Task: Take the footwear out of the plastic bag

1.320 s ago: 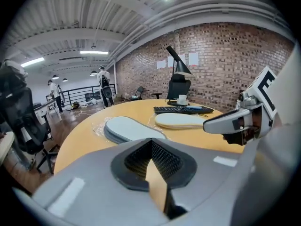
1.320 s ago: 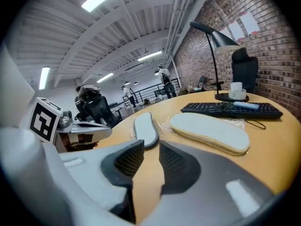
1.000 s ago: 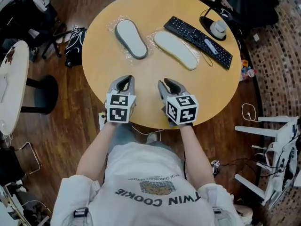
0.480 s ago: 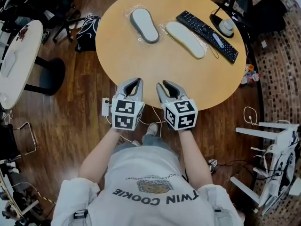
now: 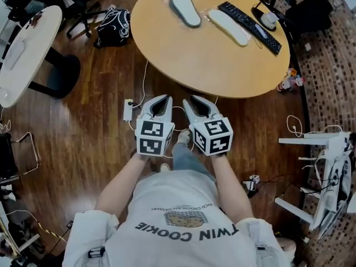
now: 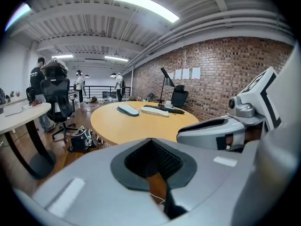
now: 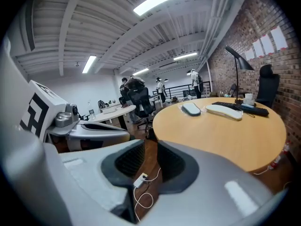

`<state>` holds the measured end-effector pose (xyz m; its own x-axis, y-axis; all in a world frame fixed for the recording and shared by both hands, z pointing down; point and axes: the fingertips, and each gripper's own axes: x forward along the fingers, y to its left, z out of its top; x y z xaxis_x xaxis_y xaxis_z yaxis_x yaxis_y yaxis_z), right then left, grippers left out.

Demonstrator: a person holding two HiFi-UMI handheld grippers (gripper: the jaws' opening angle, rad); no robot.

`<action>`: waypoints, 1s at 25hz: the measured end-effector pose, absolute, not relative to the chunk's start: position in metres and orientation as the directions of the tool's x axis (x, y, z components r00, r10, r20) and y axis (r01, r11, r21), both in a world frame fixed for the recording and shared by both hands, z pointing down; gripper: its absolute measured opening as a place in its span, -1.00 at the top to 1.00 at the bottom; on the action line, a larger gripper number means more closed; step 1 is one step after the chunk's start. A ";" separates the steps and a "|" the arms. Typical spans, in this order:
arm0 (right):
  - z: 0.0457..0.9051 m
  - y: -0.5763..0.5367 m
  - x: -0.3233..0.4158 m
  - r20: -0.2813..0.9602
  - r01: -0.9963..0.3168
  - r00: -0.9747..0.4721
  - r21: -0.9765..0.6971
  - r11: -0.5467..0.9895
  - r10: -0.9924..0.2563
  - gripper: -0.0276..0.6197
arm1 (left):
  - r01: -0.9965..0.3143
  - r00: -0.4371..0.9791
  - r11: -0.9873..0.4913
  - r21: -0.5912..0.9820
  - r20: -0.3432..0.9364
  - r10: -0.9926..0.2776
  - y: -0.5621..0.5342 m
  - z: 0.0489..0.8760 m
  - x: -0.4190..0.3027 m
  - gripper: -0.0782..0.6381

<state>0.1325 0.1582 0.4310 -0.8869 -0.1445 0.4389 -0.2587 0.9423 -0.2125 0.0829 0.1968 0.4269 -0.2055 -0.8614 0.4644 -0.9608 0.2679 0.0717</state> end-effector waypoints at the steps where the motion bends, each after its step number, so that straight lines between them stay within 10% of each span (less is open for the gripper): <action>1: 0.429 0.173 0.141 0.436 -0.266 -0.886 -0.208 0.941 -0.154 0.66 | -0.963 -0.199 0.260 0.073 0.457 -0.867 0.211 0.425 0.092 0.76; 25: 0.397 0.278 0.343 0.402 -0.363 -0.876 -0.190 0.912 -0.265 0.70 | -0.982 -0.105 0.158 0.107 0.389 -0.915 0.292 0.394 0.307 0.76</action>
<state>0.3427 0.2783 0.3974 -0.8763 -0.2650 0.4023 -0.3631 0.9122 -0.1899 0.3075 0.2919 0.3942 -0.1054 -0.9153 0.3888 -0.9816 0.1584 0.1069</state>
